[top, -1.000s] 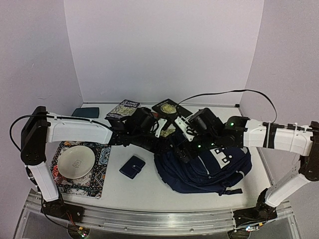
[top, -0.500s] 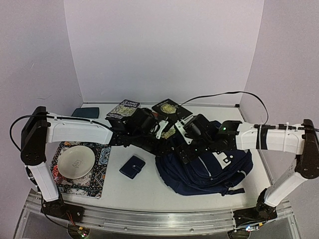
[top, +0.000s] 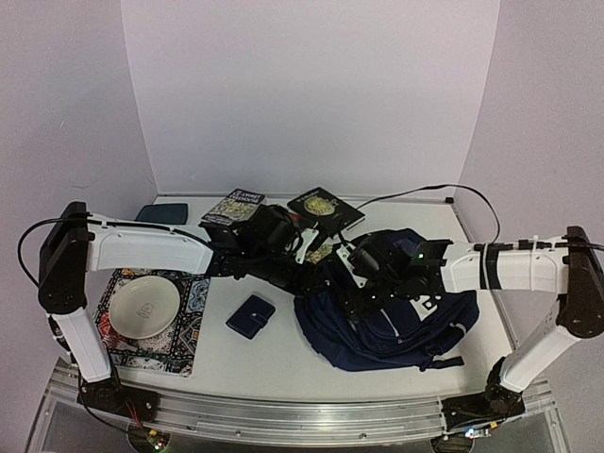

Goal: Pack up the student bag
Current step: Hold the second largest pocket of the student bag, then grab the second largest pocket of the student bag, then unzip the second largest pocket of the student bag, then pick up the card case from the center of the board.

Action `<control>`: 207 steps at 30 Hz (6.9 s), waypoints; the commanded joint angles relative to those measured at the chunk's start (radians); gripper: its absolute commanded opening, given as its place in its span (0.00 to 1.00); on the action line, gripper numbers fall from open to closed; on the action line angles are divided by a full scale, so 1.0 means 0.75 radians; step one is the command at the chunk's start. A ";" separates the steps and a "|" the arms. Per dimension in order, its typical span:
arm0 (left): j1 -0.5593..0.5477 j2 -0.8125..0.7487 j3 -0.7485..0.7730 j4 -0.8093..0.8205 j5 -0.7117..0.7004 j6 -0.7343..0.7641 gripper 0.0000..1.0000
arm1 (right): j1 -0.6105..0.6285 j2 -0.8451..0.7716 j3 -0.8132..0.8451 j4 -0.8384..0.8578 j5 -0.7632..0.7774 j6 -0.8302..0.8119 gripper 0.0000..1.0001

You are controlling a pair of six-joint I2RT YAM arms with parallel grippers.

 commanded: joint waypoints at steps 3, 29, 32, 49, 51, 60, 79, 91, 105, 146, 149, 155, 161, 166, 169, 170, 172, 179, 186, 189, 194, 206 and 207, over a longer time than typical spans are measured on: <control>-0.004 -0.149 0.022 0.102 -0.076 0.028 0.00 | -0.006 -0.022 -0.010 -0.173 0.151 -0.002 0.43; -0.062 -0.141 -0.029 0.146 -0.233 0.159 0.43 | -0.008 -0.367 0.025 -0.260 0.040 -0.119 0.00; -0.123 -0.188 -0.093 0.198 -0.262 0.185 0.46 | -0.007 -0.351 0.041 -0.258 0.045 -0.114 0.00; -0.256 -0.027 -0.038 0.258 -0.484 0.359 0.57 | -0.007 -0.372 0.113 -0.258 -0.026 -0.108 0.00; -0.260 -0.005 -0.028 0.262 -0.496 0.375 0.57 | -0.007 -0.373 0.115 -0.258 -0.031 -0.108 0.00; -0.297 0.045 -0.002 0.280 -0.611 0.416 0.57 | -0.006 -0.347 0.131 -0.243 -0.078 -0.110 0.00; -0.308 -0.050 -0.031 0.350 -0.717 0.482 0.53 | -0.007 -0.346 0.145 -0.236 -0.088 -0.108 0.00; -0.306 0.018 -0.005 0.190 -0.657 0.385 0.52 | -0.007 -0.370 0.132 -0.236 -0.073 -0.106 0.00; -0.229 -0.009 -0.034 0.185 -0.631 0.364 0.00 | -0.007 -0.429 0.097 -0.245 -0.079 -0.123 0.00; 0.088 -0.219 -0.002 -0.007 -0.158 0.273 0.01 | -0.006 -0.367 0.128 -0.362 -0.180 -0.353 0.00; 0.089 -0.231 0.003 0.012 -0.003 0.273 0.05 | -0.008 -0.368 0.115 -0.374 -0.174 -0.357 0.00; 0.180 -0.191 0.000 0.009 0.026 0.133 0.00 | -0.008 -0.328 0.128 -0.373 -0.264 -0.362 0.00; 0.261 -0.161 0.007 0.004 -0.083 0.098 0.00 | -0.007 -0.316 0.114 -0.375 -0.451 -0.451 0.00; 0.322 -0.010 0.072 -0.026 -0.169 0.192 0.00 | -0.006 -0.377 0.114 -0.393 -0.545 -0.487 0.00; 0.342 0.076 0.103 -0.030 -0.199 0.235 0.00 | -0.008 -0.437 0.133 -0.395 -0.583 -0.500 0.00; 0.345 0.111 0.115 -0.029 -0.205 0.246 0.00 | -0.008 -0.455 0.146 -0.395 -0.593 -0.502 0.00; 0.347 0.177 0.143 -0.028 -0.194 0.274 0.00 | -0.007 -0.484 0.168 -0.390 -0.590 -0.505 0.00; 0.347 0.357 0.271 0.008 -0.099 0.318 0.00 | -0.008 -0.506 0.213 -0.294 -0.458 -0.486 0.00; 0.347 0.427 0.359 0.057 0.000 0.343 0.14 | -0.010 -0.487 0.218 -0.185 -0.321 -0.490 0.00; 0.347 0.353 0.313 0.064 -0.094 0.313 0.33 | -0.016 -0.453 0.236 -0.187 -0.139 -0.472 0.00; 0.347 0.166 0.156 0.066 -0.225 0.253 0.56 | -0.018 -0.361 0.272 -0.205 -0.016 -0.445 0.00; 0.345 -0.271 -0.341 0.022 -0.289 0.081 0.84 | -0.051 -0.224 0.307 -0.219 0.079 -0.400 0.00; 0.345 -0.292 -0.383 0.005 -0.288 0.065 0.85 | -0.052 -0.219 0.308 -0.218 0.071 -0.399 0.00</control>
